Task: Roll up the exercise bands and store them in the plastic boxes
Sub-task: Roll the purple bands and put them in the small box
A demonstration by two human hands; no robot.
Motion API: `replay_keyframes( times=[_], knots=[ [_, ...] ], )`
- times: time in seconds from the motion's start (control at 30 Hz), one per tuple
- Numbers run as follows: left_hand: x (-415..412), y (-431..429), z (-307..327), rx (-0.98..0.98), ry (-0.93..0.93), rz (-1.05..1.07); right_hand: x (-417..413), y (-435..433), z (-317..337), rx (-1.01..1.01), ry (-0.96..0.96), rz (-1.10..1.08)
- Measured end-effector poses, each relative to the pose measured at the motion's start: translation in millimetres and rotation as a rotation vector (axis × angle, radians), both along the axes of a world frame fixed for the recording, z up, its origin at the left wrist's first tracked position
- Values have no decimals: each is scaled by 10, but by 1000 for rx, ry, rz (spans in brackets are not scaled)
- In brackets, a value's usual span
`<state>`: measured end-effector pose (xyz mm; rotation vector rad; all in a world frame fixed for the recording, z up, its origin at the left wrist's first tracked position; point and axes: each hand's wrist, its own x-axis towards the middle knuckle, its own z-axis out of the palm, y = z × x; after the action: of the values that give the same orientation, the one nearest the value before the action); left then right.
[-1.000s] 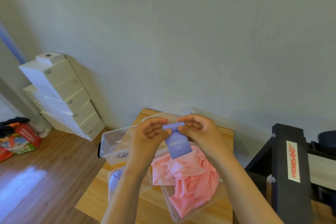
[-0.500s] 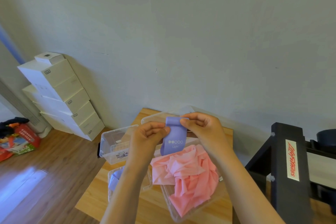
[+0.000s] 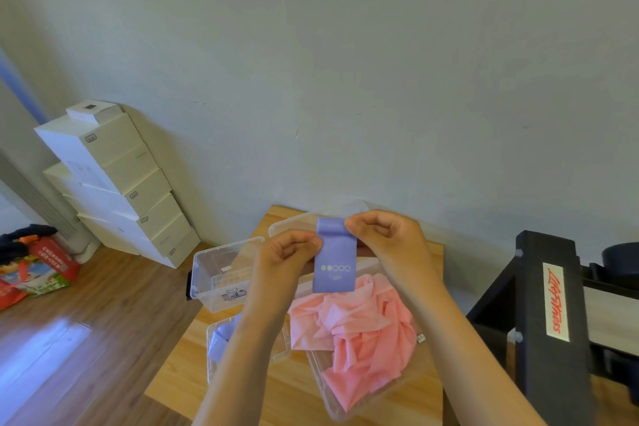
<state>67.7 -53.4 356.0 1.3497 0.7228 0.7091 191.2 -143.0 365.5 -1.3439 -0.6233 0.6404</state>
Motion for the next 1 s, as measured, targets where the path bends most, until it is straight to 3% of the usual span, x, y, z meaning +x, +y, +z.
replay_keyframes(
  times=[0.57,0.83,1.0],
  knots=[
    [-23,-30,44,-160,-125,-8,-81,20,-39,86,-85,-31],
    [-20,6,56,-85,-102,19,-112,-1,-16,75,-152,18],
    [-58,10,16,-35,-127,21,-90,-10,5,43,-50,79]
  ],
)
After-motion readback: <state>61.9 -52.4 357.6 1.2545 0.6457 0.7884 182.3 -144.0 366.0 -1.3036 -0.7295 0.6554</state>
